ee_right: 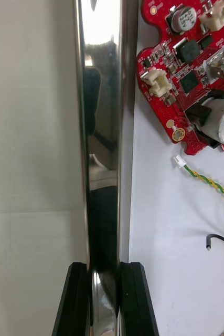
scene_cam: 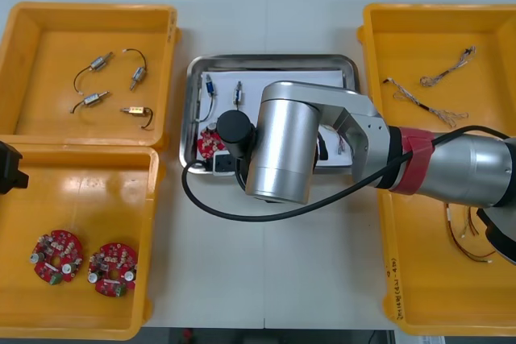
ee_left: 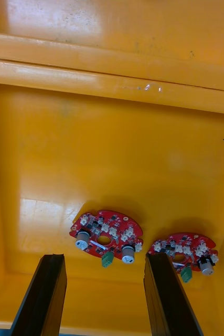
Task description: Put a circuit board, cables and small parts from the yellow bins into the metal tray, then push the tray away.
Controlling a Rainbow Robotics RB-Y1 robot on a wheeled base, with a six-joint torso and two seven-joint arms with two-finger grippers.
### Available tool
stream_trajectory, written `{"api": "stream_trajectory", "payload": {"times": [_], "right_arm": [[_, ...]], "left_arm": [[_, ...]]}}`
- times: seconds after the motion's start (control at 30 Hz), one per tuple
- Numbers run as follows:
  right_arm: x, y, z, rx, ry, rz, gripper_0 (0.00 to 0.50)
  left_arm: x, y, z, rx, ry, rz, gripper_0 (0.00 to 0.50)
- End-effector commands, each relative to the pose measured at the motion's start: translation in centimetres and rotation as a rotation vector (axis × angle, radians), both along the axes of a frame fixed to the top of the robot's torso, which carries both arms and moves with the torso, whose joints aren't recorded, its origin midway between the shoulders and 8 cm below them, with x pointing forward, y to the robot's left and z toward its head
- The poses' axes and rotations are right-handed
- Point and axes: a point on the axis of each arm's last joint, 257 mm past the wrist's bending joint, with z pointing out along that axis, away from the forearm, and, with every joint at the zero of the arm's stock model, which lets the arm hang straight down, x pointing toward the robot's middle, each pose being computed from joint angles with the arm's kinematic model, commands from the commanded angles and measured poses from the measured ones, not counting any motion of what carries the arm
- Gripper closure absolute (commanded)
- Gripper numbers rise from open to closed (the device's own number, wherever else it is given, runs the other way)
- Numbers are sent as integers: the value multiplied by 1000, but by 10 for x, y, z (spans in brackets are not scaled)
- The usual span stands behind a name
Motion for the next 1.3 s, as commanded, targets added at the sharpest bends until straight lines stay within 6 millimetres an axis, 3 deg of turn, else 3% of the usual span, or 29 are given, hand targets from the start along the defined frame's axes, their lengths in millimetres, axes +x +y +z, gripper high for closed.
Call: {"api": "stream_trajectory", "payload": {"times": [0.03, 1.3], "right_arm": [[20, 6, 26, -33, -51, 57, 500], [89, 16, 63, -39, -120, 89, 500]], "left_arm": [[-3, 15, 15, 88, -17, -70, 67], [-3, 15, 15, 88, -17, -70, 65]]}}
